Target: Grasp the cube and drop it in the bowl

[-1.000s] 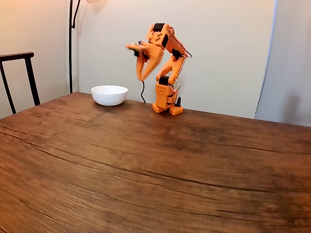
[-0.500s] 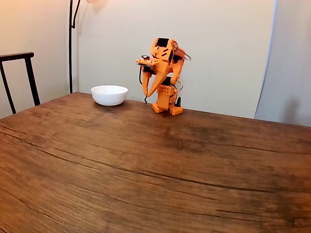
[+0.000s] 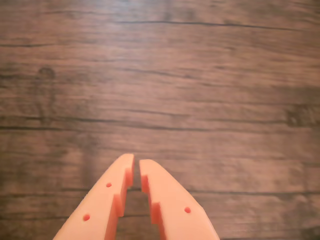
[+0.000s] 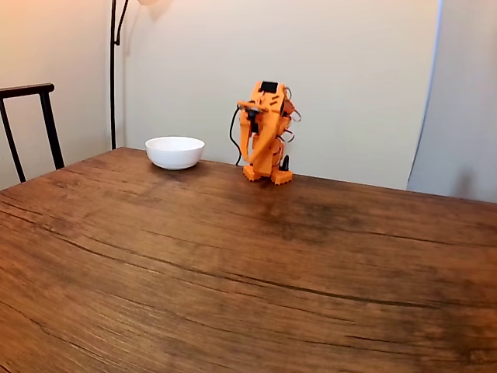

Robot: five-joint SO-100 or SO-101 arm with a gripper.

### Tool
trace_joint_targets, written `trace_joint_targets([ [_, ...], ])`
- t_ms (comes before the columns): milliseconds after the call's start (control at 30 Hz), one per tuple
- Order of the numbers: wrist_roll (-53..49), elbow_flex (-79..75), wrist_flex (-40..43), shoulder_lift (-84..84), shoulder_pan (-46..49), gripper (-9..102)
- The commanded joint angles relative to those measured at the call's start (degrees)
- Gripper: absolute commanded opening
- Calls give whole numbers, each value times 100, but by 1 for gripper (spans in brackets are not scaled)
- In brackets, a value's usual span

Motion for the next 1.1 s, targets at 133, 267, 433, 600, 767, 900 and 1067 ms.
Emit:
trace_joint_targets([
  [133,-290,1020,-993,378,-123,-1],
  [267,-237,1327,-1301,457,-114,-1],
  [433,-290,1327,-800,457,-132,-1],
  [600,-290,1327,-141,545,-246,-1],
  [767,-290,1327,290,475,-176,-1],
  [900,-281,1327,844,466,-167,-1],
  [1067,-281,1327,1529,501,-167,-1],
])
